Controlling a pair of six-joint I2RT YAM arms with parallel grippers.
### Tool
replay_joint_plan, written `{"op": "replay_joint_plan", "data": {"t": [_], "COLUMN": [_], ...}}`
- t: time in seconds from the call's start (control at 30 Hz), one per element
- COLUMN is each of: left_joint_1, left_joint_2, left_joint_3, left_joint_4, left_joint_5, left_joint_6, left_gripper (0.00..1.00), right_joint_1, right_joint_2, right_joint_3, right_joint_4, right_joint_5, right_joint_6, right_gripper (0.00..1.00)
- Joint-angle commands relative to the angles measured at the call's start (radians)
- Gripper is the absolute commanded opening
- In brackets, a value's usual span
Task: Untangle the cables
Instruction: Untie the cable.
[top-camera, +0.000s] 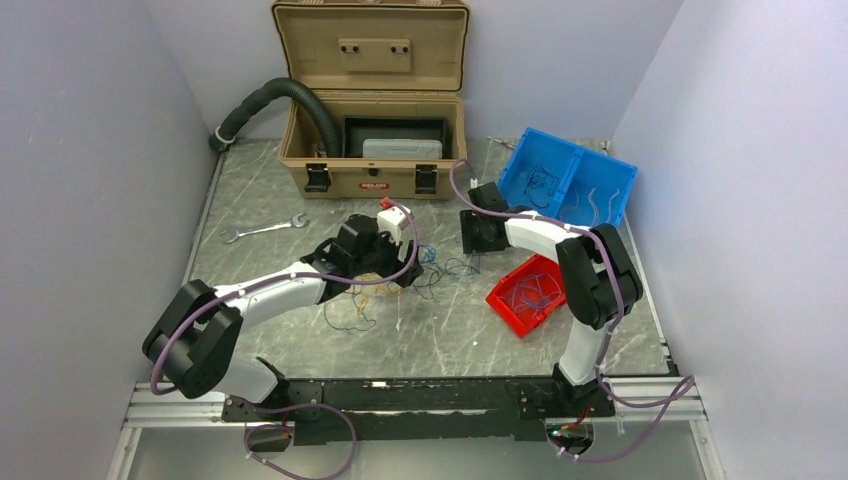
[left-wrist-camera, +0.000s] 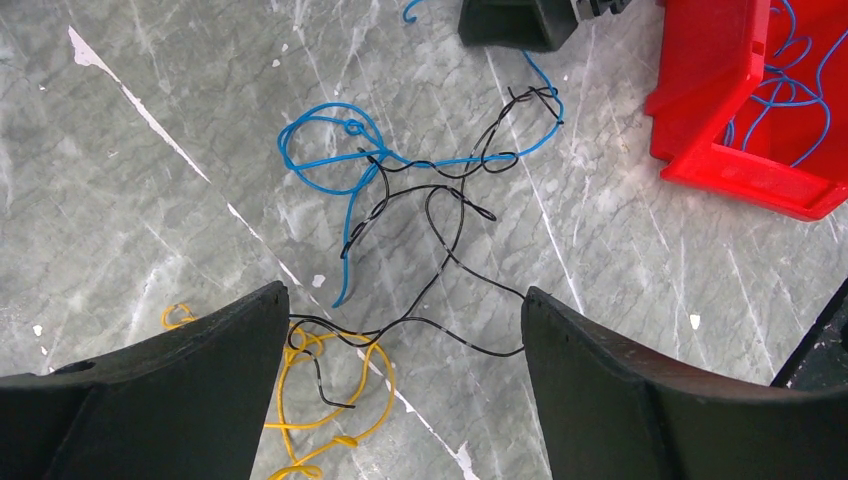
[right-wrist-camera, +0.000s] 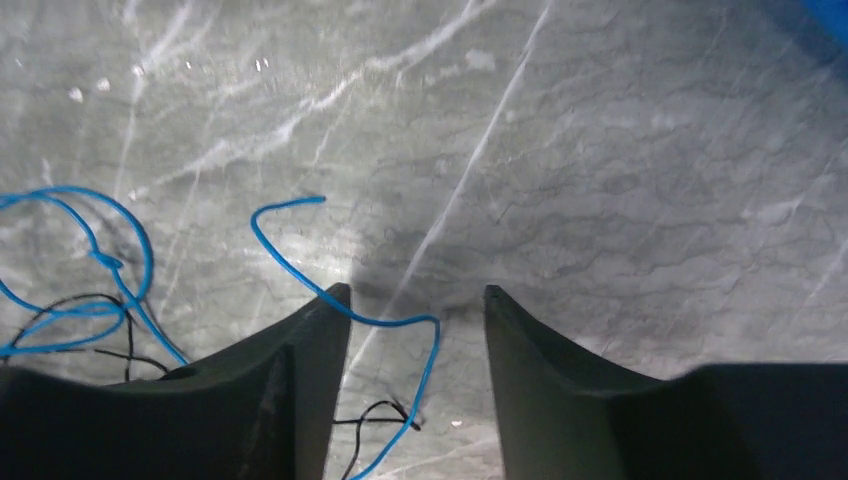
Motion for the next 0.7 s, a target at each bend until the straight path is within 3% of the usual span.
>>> {"op": "replay_joint_plan", "data": {"t": [0.0,0.07,0.1,0.13,0.17,0.47,0.67], "left_joint_1": [0.004,0.004,0.003,0.004,0.004,0.004,0.004], "left_joint_2": [-0.026,-0.030,-0.032,-0.033,-0.035,-0.067,-0.110], "left_joint_3": [0.000,-0.003,-0.004,-0.005,-0.006,-0.027,-0.067], "left_joint_4": [0.036,0.042,0.044,0.046,0.046,0.079,0.143], "left_joint_5": [0.006,0.013,0.015,0.017,0.016,0.060,0.110], "left_joint_6": [0.008,0.008,0.008,0.008,0.008,0.013,0.023], "left_gripper": [0.88,0.88,0.88,0.88,0.87,0.88,0.88], "right_joint_1": [-0.002,-0.002,0.000,0.002,0.004,0.042,0.045], "right_joint_2": [-0.004,-0.017,-0.029,-0.051,-0.074,-0.359,-0.500], "right_joint_3": [0.003,-0.004,-0.010,-0.015,-0.019,0.009,0.133], "right_joint_4": [0.094,0.107,0.114,0.121,0.125,0.119,0.061], "right_joint_5": [0.045,0.043,0.036,0.028,0.025,-0.035,-0.104], "right_joint_6": [-0.010,-0.015,-0.020,-0.026,-0.033,-0.133,-0.131], "right_gripper": [0.45,0.31,0.22,0.06,0.00,0.00,0.00]}}
